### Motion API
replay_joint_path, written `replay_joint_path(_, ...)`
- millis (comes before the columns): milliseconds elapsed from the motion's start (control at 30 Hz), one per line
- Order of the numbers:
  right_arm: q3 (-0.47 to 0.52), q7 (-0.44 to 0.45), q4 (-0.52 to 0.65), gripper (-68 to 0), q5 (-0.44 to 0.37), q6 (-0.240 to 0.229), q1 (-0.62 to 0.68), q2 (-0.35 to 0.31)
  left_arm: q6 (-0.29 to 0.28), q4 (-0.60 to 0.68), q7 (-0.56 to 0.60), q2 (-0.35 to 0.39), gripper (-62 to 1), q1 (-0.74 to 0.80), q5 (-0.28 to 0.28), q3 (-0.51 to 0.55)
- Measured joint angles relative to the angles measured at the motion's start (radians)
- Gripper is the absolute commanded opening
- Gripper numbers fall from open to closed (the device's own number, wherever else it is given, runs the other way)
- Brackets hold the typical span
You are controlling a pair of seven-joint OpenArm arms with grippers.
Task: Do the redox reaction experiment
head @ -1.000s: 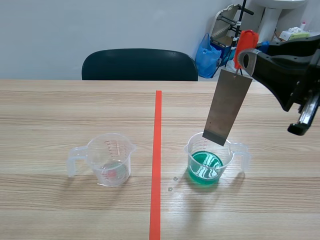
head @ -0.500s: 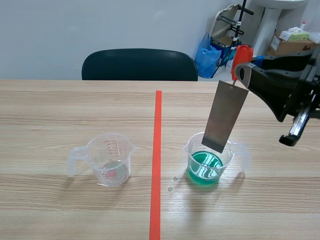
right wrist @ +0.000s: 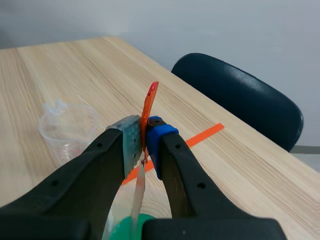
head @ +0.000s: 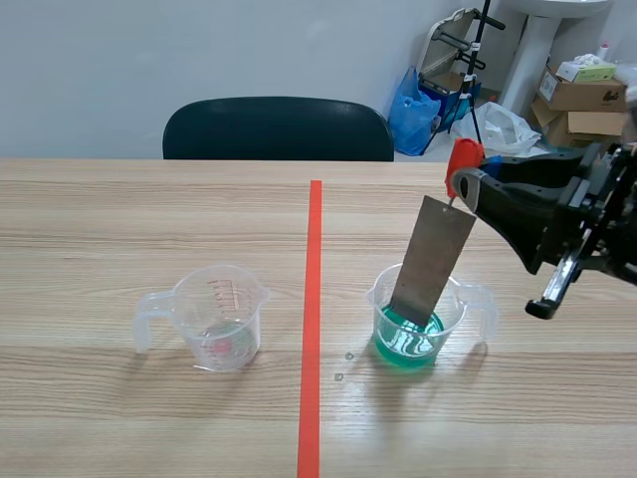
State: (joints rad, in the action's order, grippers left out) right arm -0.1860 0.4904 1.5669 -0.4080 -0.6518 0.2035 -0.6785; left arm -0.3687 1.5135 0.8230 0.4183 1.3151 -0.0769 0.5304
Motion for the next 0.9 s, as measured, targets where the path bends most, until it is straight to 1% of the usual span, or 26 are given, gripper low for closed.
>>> replay_joint_path(67, -0.003, 0.013, -0.041, -66.9, 0.028, 0.0, -0.018, 0.021, 0.0, 0.0, 0.0, 0.0, 1.4, 0.0, 0.002, 0.0)
replay_joint_path(233, -0.05, 0.072, -0.129, -66.9, 0.1, 0.0, -0.04, 0.068, 0.0, 0.0, 0.0, 0.0, 1.4, 0.0, 0.002, 0.0)
replay_joint_path(333, -0.052, 0.113, -0.163, -66.9, 0.145, 0.0, -0.04, 0.091, 0.0, 0.0, 0.0, 0.0, 1.4, 0.0, 0.002, 0.0)
replay_joint_path(433, -0.052, 0.124, -0.178, -66.9, 0.189, 0.0, -0.04, 0.103, 0.0, 0.0, 0.0, 0.0, 1.4, 0.0, 0.002, 0.0)
replay_joint_path(567, -0.052, 0.131, -0.18, -66.9, 0.204, 0.0, -0.04, 0.122, 0.0, 0.0, 0.0, 0.0, 1.4, 0.0, 0.002, 0.0)
replay_joint_path(900, -0.052, 0.143, -0.18, -66.9, 0.211, 0.0, -0.039, 0.122, 0.0, 0.0, 0.0, 0.0, 1.4, 0.0, 0.002, 0.0)
